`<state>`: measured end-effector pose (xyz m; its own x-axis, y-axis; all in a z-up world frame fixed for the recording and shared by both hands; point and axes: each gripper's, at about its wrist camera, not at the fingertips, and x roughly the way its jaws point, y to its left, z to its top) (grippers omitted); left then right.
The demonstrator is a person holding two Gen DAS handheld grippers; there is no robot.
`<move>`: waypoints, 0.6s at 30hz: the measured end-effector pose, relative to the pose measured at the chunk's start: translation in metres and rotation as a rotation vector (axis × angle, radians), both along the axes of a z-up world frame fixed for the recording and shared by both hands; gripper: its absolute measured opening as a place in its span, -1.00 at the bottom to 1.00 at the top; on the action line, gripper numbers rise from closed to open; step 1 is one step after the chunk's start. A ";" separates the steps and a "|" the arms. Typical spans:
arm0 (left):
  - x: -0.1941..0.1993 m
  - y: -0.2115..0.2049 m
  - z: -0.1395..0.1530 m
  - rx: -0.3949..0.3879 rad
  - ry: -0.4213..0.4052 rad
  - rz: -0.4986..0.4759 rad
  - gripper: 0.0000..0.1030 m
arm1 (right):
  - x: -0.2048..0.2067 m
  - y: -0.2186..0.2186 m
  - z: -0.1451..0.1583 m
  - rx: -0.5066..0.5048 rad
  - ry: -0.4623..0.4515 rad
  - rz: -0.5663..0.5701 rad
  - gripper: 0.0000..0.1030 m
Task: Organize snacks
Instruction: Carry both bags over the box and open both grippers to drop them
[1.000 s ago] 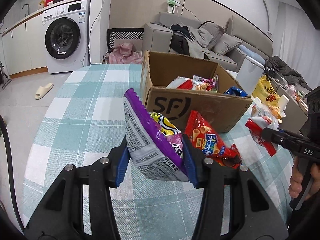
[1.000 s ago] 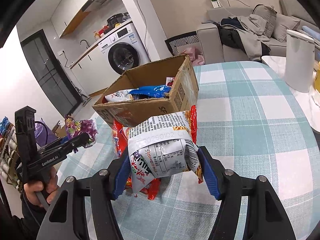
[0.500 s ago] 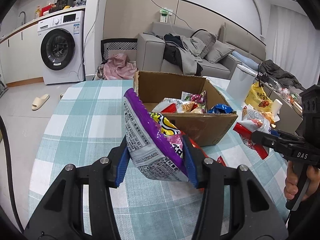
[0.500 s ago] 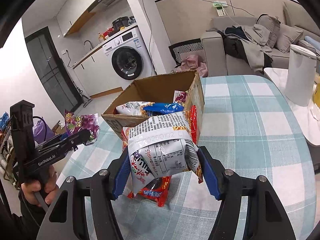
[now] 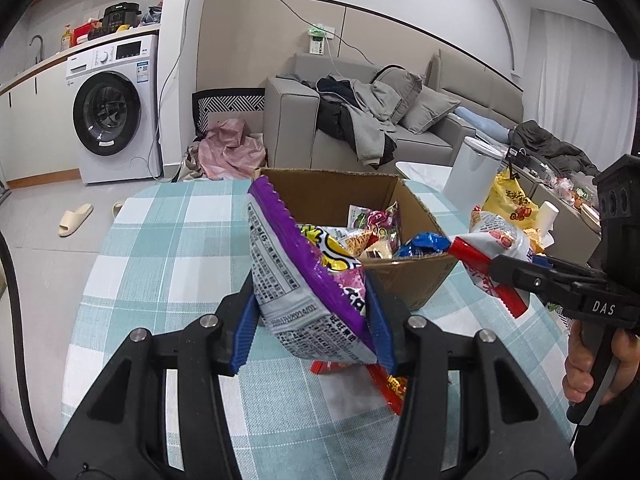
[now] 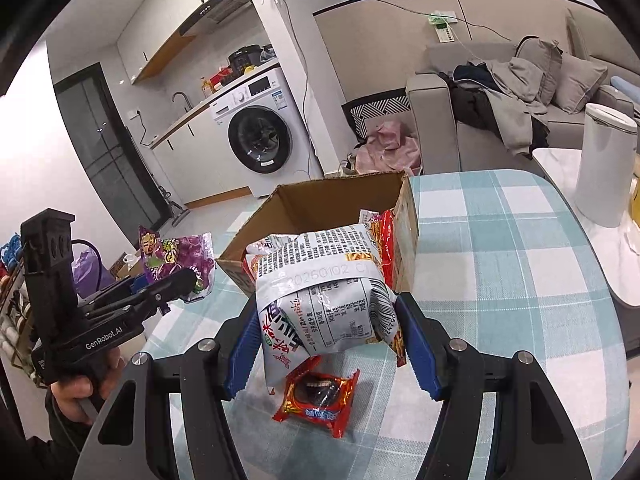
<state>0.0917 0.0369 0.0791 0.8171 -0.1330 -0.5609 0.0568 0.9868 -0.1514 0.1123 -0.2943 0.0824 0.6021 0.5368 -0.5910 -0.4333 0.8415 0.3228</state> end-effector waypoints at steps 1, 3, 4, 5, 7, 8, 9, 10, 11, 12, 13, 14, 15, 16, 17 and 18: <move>0.001 -0.001 0.002 0.000 -0.001 -0.003 -0.11 | 0.001 0.001 0.001 0.000 -0.002 0.000 0.28; 0.005 -0.002 0.004 0.000 -0.003 -0.005 -0.11 | 0.004 0.002 0.005 0.001 -0.006 -0.002 0.28; 0.007 -0.002 0.006 0.001 -0.004 -0.004 -0.11 | 0.005 0.003 0.006 0.003 -0.006 -0.002 0.28; 0.009 -0.003 0.007 0.001 -0.003 -0.005 -0.11 | 0.007 0.005 0.007 0.005 -0.006 -0.002 0.28; 0.015 -0.005 0.010 0.003 0.000 -0.007 -0.11 | 0.009 0.008 0.009 0.006 -0.009 -0.001 0.28; 0.019 -0.005 0.011 0.004 0.003 -0.009 -0.11 | 0.011 0.009 0.010 0.008 -0.008 0.000 0.28; 0.022 -0.006 0.011 0.003 0.005 -0.012 -0.11 | 0.013 0.010 0.011 0.012 -0.006 -0.002 0.28; 0.026 -0.007 0.012 0.004 0.007 -0.013 -0.11 | 0.015 0.011 0.011 0.016 -0.004 -0.002 0.28; 0.028 -0.007 0.013 0.005 0.006 -0.012 -0.11 | 0.017 0.013 0.012 0.019 -0.001 -0.003 0.28; 0.031 -0.006 0.013 0.006 0.005 -0.012 -0.11 | 0.020 0.014 0.013 0.018 -0.001 -0.006 0.28; 0.034 -0.006 0.013 0.004 0.005 -0.013 -0.11 | 0.022 0.016 0.013 0.015 -0.003 -0.007 0.28; 0.036 -0.006 0.013 0.003 0.004 -0.015 -0.11 | 0.023 0.018 0.014 0.013 -0.004 -0.005 0.28; 0.039 -0.007 0.014 0.006 0.005 -0.016 -0.10 | 0.026 0.019 0.015 0.012 -0.004 -0.005 0.28; 0.043 -0.006 0.015 0.009 0.006 -0.016 -0.10 | 0.027 0.022 0.015 0.008 -0.004 -0.006 0.28; 0.046 -0.007 0.015 0.014 0.008 -0.020 -0.10 | 0.029 0.024 0.015 0.005 -0.005 -0.005 0.28; 0.050 -0.008 0.015 0.017 0.010 -0.022 -0.10 | 0.032 0.026 0.015 0.003 -0.004 -0.007 0.28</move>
